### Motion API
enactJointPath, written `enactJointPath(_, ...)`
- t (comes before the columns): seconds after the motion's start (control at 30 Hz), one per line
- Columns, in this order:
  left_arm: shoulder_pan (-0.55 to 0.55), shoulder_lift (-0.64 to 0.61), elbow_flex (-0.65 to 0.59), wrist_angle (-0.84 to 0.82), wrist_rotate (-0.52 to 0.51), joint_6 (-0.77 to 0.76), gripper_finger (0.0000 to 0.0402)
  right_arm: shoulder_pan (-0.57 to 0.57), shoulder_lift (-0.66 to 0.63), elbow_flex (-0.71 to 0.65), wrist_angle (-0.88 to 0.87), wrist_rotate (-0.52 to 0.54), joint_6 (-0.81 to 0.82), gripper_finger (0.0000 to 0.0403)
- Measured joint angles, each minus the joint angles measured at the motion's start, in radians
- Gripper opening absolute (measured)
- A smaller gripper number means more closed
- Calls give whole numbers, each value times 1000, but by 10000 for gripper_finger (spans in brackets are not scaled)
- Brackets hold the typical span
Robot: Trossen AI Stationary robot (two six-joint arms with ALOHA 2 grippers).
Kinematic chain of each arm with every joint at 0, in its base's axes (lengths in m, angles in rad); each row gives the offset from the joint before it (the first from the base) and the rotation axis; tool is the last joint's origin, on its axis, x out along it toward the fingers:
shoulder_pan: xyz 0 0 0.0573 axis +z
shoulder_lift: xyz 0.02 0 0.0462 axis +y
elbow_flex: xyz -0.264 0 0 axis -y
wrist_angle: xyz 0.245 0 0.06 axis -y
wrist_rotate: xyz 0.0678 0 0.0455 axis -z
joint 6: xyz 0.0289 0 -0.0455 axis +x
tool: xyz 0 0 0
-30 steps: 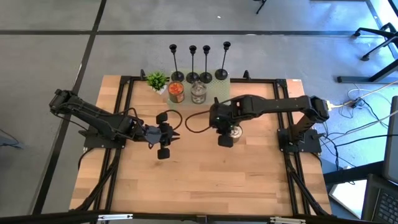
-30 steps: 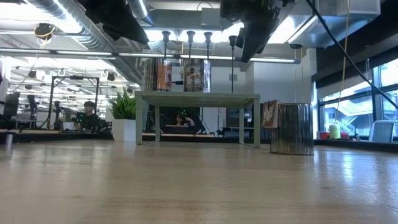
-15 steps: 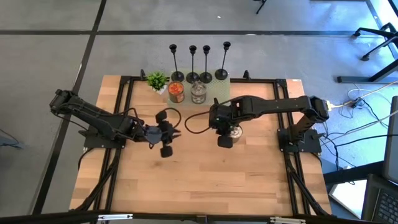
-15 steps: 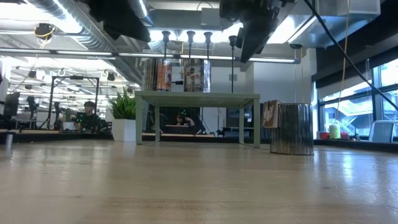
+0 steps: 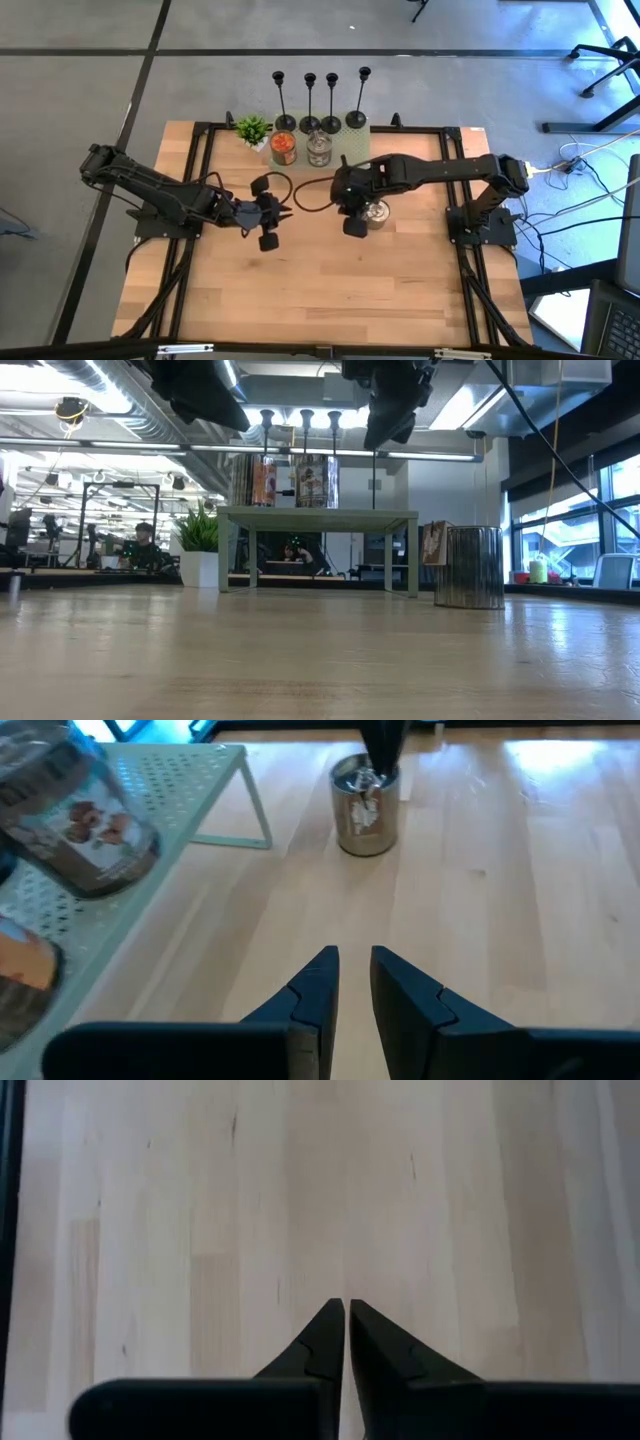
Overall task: Pick & Place candle stick holders
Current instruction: Put the brown scented candle on the shelf aligned with the other brown scented candle
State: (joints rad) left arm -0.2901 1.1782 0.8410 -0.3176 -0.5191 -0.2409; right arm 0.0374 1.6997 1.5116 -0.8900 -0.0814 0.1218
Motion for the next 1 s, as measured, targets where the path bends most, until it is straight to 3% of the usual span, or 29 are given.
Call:
enactJointPath(0.13, 0, 0, 0, 0, 51, 0, 58, 16, 0, 0, 14, 5, -55, 24)
enactJointPath(0.3, 0, 0, 0, 0, 100, 0, 58, 30, 0, 0, -36, 102, -58, 24)
enactJointPath(0.67, 0, 0, 0, 0, 128, 0, 58, 30, -2, 0, -93, 152, 78, 31)
enactJointPath(0.83, 0, 0, 0, 0, 128, 0, 58, 30, -5, 0, -73, 186, 111, 69)
enactJointPath(1.0, 0, 0, 0, 0, 128, 0, 58, 30, -5, 1, -74, 201, 127, 140)
